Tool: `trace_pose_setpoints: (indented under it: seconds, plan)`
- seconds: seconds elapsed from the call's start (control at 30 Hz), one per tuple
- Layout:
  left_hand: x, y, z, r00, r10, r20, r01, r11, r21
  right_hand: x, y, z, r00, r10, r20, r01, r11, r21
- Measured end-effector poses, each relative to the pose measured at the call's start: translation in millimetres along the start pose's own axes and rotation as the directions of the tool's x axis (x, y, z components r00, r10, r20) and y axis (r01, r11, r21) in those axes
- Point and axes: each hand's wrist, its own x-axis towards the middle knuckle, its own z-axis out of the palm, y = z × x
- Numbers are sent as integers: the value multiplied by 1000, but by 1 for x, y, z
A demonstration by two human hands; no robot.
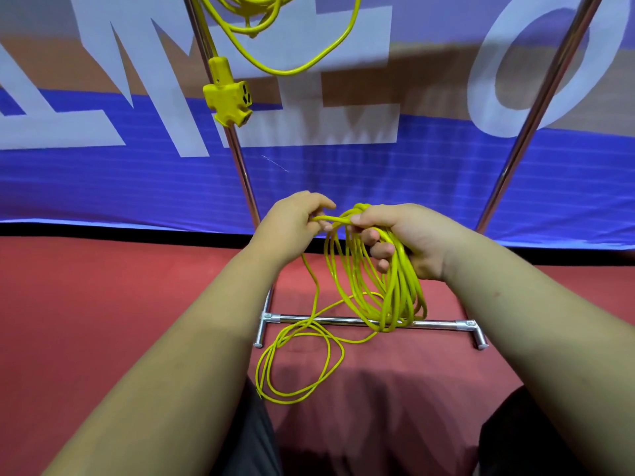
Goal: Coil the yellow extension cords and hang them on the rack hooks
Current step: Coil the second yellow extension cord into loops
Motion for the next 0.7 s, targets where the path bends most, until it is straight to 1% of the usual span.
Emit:
trace_pose_setpoints:
  seconds: [0.07,0.13,0.2,0.27,0.37,0.43,0.5,0.6,0.7]
  plan:
    - [-2,-13,3,985,-98,140,97,995,13,0,-1,-2,1000,4,15,-4,1000,-3]
    - [-5,-26,8,927,-210,311,211,977,31,0,-2,-5,1000,-5,27,5,1000,24]
    - [-7,-38,13,860,-281,427,254,960,120,0,-4,-10,999,-20,27,19,998,61]
    - [-8,-51,18,819,-319,478,272,948,166,0,-6,-16,999,-49,20,47,994,96]
    - [-10,-62,28,768,-339,543,310,939,148,-2,-9,-24,994,-106,40,100,986,131]
    - [-13,-64,38,702,-380,602,364,918,154,-4,-11,-28,989,-137,58,127,979,160]
    - [-16,-61,49,633,-386,671,394,907,150,-5,-12,-32,985,-163,63,147,968,202]
    - [-20,-54,67,570,-361,738,366,916,165,-6,-13,-36,977,-206,52,185,946,267]
    - [-25,-48,84,477,-398,783,296,912,284,-7,-15,-40,968,-249,23,227,914,337]
